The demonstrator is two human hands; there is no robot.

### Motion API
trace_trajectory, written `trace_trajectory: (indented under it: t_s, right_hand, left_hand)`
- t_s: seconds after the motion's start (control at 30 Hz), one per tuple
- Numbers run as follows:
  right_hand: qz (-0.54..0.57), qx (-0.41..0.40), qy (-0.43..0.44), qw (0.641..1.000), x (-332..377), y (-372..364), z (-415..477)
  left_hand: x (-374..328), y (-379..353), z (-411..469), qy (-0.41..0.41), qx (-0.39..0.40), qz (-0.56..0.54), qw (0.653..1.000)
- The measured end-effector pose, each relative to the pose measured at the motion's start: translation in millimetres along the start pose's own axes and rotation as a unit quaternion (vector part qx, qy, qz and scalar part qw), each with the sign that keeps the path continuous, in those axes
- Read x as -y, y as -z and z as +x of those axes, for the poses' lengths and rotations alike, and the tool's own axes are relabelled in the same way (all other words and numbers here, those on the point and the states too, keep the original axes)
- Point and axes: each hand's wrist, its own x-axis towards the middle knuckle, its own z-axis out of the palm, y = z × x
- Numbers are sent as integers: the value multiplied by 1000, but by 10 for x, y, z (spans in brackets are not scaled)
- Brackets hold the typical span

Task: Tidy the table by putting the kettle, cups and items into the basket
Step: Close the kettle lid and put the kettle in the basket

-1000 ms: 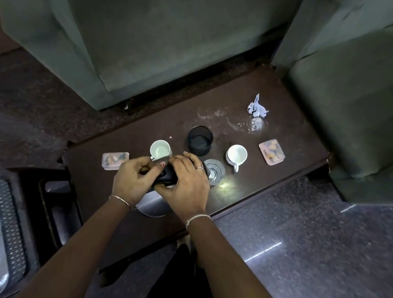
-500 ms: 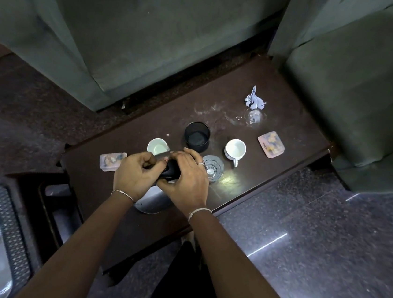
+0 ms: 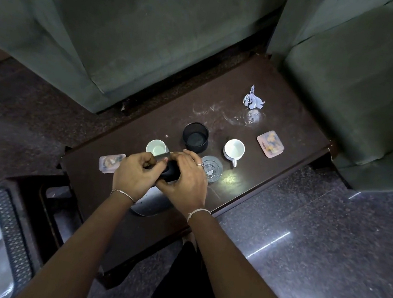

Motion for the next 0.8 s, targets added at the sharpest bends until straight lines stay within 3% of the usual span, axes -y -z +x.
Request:
trace_trajectory:
  t_s: [0.8]
  right_hand:
    - [19,-23,-2,1000,134,35,-97]
  left_hand:
    - [-229,163,-179,21,-44,73,996]
